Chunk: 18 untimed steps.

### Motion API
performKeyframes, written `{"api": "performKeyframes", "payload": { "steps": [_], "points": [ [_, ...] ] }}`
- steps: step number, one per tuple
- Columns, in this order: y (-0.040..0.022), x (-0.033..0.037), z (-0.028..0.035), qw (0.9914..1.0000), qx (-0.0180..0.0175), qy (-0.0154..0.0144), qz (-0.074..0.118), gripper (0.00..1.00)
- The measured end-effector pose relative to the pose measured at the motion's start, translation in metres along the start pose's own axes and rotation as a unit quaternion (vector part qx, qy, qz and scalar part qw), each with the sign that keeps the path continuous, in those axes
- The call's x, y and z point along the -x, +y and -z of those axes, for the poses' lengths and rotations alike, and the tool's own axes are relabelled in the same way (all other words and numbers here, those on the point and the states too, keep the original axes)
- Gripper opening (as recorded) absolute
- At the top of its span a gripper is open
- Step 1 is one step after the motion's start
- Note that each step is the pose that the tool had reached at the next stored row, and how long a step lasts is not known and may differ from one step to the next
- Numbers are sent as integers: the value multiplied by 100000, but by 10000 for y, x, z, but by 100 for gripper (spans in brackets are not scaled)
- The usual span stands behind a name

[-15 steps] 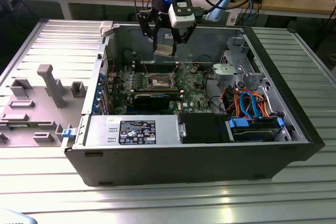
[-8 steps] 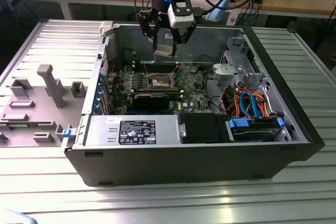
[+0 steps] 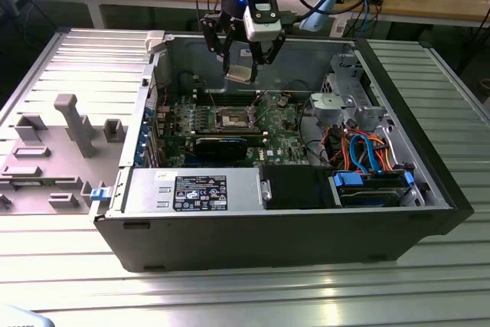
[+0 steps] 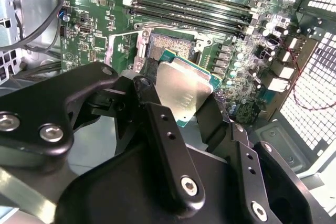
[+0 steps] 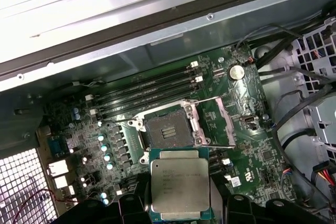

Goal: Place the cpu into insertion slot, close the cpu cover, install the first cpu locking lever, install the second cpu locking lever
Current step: 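Place the cpu into insertion slot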

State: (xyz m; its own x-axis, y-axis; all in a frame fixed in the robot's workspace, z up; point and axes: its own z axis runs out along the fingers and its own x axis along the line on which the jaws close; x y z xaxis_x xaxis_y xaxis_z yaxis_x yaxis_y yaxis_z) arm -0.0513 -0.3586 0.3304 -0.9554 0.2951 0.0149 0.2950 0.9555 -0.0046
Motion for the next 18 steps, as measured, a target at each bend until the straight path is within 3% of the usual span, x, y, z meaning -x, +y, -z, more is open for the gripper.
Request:
{"api": "performKeyframes", "payload": {
  "steps": [18],
  "points": [
    [0,0,-6,99972,-158,-47,-2372,55]
  ]
}}
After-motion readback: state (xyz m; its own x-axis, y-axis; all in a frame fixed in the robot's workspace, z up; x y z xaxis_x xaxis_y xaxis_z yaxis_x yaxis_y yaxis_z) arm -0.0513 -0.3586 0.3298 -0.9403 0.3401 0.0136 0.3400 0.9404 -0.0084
